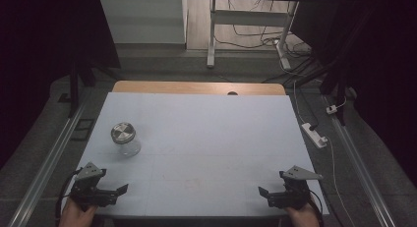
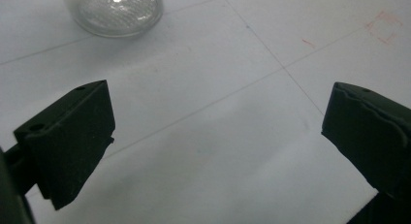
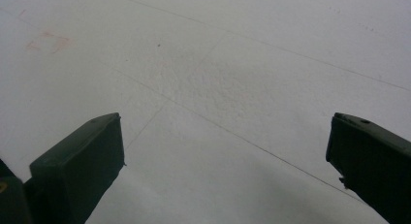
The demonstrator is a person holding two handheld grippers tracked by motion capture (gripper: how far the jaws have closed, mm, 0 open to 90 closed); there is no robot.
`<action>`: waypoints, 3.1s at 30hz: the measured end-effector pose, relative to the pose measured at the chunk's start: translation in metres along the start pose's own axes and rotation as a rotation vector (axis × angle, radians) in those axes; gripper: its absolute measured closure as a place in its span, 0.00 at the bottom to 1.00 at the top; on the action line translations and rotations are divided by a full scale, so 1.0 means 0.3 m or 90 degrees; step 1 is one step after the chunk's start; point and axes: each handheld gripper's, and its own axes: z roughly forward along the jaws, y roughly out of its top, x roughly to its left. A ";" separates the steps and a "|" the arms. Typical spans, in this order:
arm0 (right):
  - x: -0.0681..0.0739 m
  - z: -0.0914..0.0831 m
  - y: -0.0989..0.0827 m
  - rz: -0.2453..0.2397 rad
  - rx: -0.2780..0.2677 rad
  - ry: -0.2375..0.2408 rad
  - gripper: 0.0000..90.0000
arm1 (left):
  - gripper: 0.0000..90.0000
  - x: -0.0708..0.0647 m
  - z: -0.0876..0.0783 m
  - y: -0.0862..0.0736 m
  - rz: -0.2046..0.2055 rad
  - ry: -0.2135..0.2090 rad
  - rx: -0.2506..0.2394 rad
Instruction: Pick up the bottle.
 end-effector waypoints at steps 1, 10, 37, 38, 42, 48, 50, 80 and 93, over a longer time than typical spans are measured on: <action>0.000 0.000 0.000 0.000 0.000 0.000 0.00 | 0.00 0.002 0.001 0.002 0.001 0.001 -0.002; 0.000 0.003 0.001 -0.001 0.003 0.001 0.00 | 0.00 0.013 0.018 0.031 0.029 0.006 -0.018; 0.004 0.005 0.002 -0.010 0.008 -0.001 0.00 | 0.00 0.110 0.098 0.105 0.027 0.008 -0.058; 0.004 0.005 0.002 -0.010 0.008 -0.001 0.00 | 0.00 0.114 0.101 0.110 0.027 0.012 -0.054; 0.004 0.005 0.002 -0.011 0.009 -0.002 0.00 | 0.00 0.132 0.116 0.132 0.026 0.014 -0.044; 0.004 0.005 0.002 -0.010 0.010 -0.002 0.00 | 0.00 0.162 0.143 0.164 0.019 0.007 -0.033; 0.004 0.006 0.002 -0.010 0.010 -0.002 0.00 | 0.00 0.171 0.152 0.174 0.021 0.011 -0.030; 0.009 0.009 0.003 -0.017 0.016 -0.001 0.00 | 0.13 0.201 0.233 0.291 0.059 0.071 -0.037; 0.010 0.010 0.003 -0.020 0.017 -0.001 0.00 | 0.17 0.201 0.229 0.300 0.041 0.071 -0.027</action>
